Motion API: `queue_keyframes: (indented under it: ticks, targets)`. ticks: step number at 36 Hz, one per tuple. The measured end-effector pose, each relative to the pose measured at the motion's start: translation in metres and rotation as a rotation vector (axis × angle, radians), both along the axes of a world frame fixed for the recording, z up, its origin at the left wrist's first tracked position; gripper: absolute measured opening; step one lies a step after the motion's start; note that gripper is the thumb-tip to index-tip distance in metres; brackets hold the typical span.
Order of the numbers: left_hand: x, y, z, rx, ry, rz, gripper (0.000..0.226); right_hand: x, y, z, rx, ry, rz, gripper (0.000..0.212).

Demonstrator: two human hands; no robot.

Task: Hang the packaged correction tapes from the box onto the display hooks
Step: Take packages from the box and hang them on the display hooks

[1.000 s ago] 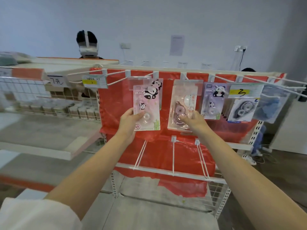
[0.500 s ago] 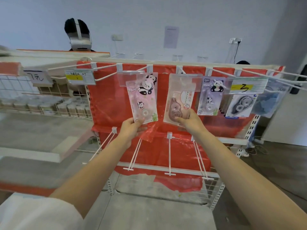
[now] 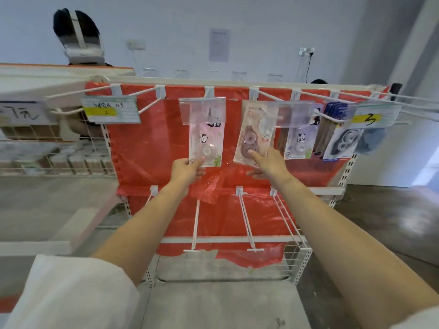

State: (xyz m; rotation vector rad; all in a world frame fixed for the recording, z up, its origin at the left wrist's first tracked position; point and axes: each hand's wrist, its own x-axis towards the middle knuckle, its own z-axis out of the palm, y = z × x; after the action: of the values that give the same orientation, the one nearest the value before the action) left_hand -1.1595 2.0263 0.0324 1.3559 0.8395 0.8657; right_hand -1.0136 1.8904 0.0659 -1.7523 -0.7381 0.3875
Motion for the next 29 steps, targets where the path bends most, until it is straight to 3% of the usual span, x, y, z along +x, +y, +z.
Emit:
queue_keyframes:
  ticks: [5,7,12,18,29]
  targets:
    - [0.006,0.017,0.004,0.032,0.064,-0.013,0.019,0.000,0.014,0.002,-0.015,0.044,-0.074,0.038]
    - [0.009,0.025,0.003,0.086,0.108,-0.012,0.021,0.001,0.015,-0.003,-0.028,0.026,-0.113,0.031]
    - [0.011,0.041,0.003,0.350,0.309,-0.001,0.024,0.003,0.013,-0.013,-0.059,-0.032,-0.202,0.015]
    - [0.014,0.056,0.002,0.608,0.571,-0.051,0.023,0.004,0.012,-0.010,-0.225,-0.190,-0.308,0.048]
    - [0.014,0.060,0.007,0.734,0.679,0.014,0.031,-0.004,0.019,-0.014,-0.232,-0.183,-0.356,0.048]
